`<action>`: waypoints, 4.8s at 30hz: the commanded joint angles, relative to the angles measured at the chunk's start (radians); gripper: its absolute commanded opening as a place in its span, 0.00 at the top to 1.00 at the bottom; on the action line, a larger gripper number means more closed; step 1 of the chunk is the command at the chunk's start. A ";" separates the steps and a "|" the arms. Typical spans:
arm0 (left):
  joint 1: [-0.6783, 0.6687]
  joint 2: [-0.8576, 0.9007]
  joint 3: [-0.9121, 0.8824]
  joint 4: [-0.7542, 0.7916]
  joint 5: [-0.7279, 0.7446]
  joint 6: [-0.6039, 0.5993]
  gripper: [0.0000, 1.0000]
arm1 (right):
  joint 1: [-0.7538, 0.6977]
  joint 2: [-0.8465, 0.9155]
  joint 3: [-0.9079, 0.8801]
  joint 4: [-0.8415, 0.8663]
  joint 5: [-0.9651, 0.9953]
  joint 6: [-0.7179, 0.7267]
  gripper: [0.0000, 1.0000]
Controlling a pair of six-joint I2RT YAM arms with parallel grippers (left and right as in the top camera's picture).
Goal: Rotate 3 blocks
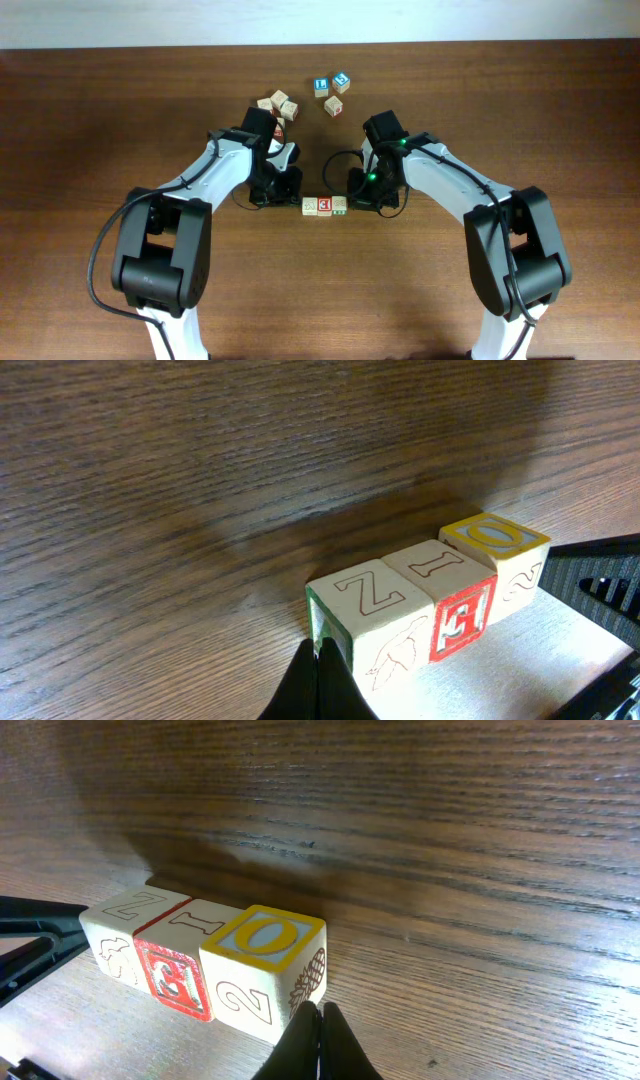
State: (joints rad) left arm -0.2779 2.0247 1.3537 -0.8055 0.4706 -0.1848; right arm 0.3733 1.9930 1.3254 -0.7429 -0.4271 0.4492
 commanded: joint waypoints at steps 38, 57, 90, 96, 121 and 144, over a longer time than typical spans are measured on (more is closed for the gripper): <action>-0.023 0.007 -0.013 0.005 -0.007 -0.032 1.00 | 0.026 -0.080 0.006 0.019 -0.107 0.005 0.96; -0.023 0.007 -0.013 0.006 -0.008 -0.032 1.00 | -0.007 -0.026 0.008 0.071 0.196 0.004 0.96; -0.023 0.007 -0.013 0.012 -0.007 -0.031 1.00 | 0.051 -0.013 0.060 0.035 0.089 -0.052 0.96; -0.023 0.007 -0.013 0.016 -0.007 -0.031 1.00 | 0.062 -0.027 0.139 -0.005 0.136 -0.048 0.96; -0.023 0.007 -0.013 0.021 -0.007 -0.032 1.00 | 0.092 0.084 0.139 0.036 0.177 -0.021 0.96; -0.023 0.007 -0.013 0.027 -0.007 -0.032 1.00 | 0.106 0.084 0.139 0.055 0.131 -0.095 0.96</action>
State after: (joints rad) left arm -0.2974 2.0247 1.3525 -0.7826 0.4454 -0.2070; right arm 0.4610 2.0769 1.4506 -0.6937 -0.2783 0.3889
